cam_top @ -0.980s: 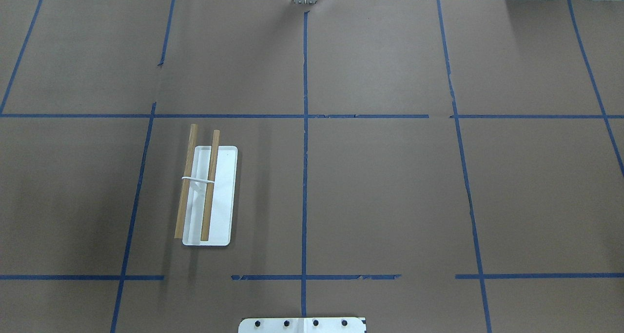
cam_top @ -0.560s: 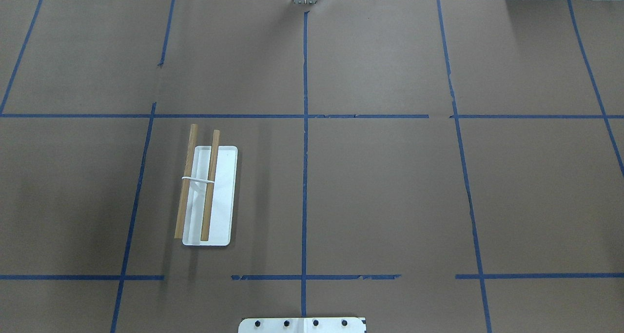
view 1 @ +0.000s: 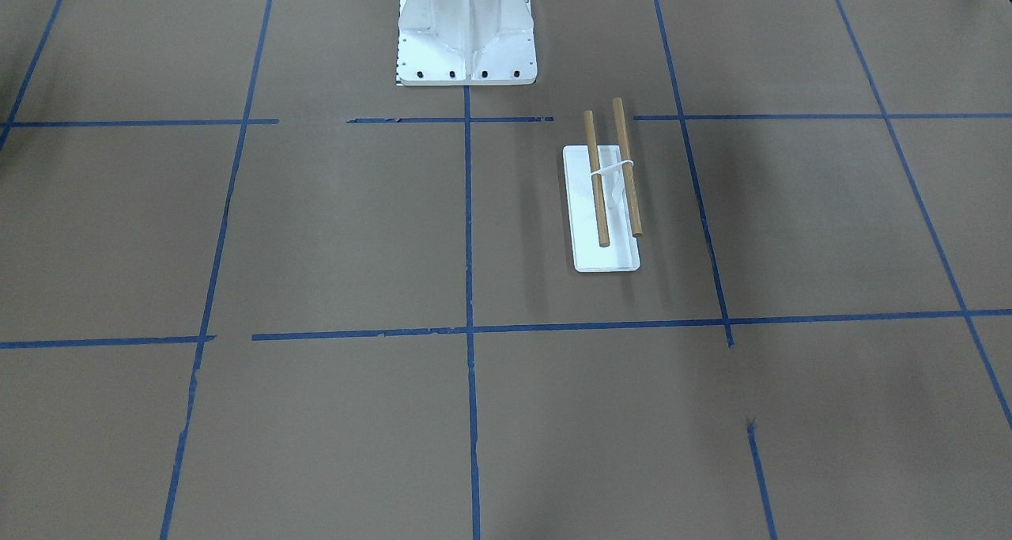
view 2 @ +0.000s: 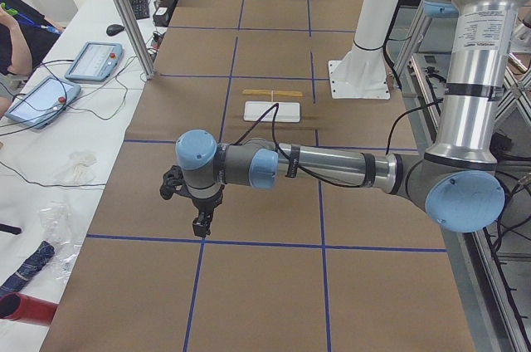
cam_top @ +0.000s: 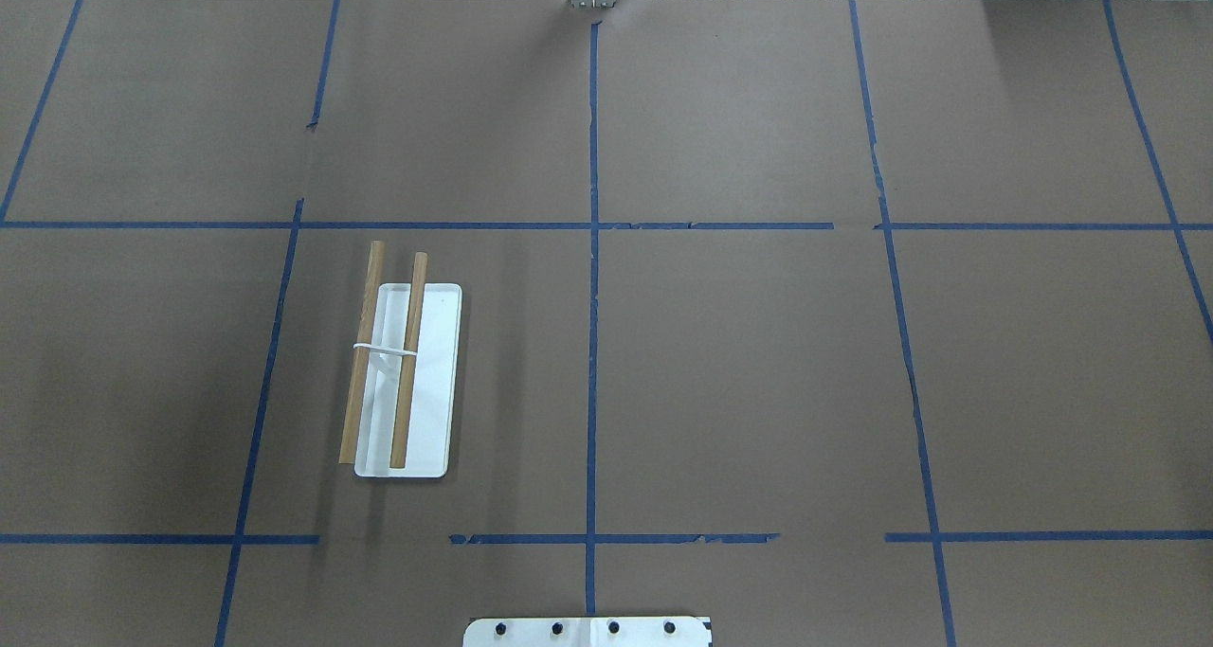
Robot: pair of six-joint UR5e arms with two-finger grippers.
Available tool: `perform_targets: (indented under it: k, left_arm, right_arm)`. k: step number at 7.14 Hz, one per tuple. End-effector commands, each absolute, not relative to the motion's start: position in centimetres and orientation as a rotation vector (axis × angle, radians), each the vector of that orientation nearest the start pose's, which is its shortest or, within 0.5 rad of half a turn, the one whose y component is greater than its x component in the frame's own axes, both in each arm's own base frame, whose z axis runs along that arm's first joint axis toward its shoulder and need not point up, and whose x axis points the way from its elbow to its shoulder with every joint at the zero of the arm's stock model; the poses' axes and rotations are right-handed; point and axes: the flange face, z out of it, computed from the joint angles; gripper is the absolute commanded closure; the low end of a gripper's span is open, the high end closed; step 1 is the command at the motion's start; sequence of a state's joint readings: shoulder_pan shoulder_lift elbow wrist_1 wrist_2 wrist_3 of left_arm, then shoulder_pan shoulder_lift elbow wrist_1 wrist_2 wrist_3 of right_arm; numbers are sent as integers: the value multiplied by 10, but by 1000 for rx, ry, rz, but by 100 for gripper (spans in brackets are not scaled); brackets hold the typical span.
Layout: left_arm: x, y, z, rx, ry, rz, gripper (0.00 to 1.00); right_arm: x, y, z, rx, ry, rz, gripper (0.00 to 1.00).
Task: Hang towel on rack
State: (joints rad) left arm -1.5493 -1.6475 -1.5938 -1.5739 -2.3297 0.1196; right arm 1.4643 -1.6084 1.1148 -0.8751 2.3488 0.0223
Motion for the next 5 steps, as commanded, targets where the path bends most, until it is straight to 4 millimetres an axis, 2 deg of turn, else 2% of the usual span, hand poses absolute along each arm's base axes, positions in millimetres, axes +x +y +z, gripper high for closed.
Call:
perform_targets:
  k: [1, 2, 4, 5]
  left_arm:
    - [-53, -531, 606, 141, 754, 175, 0]
    - [-53, -532, 595, 163, 752, 184, 0]
    - [-53, -536, 563, 233, 746, 212, 0]
    - [-52, -541, 552, 297, 743, 238, 0]
  right_arm:
    - [22, -465, 760, 260, -878, -187, 100]
    - [41, -474, 701, 356, -942, -180, 100]
    - [41, -495, 631, 339, -1063, -17, 100]
    - [35, -510, 587, 319, -1117, 58, 100]
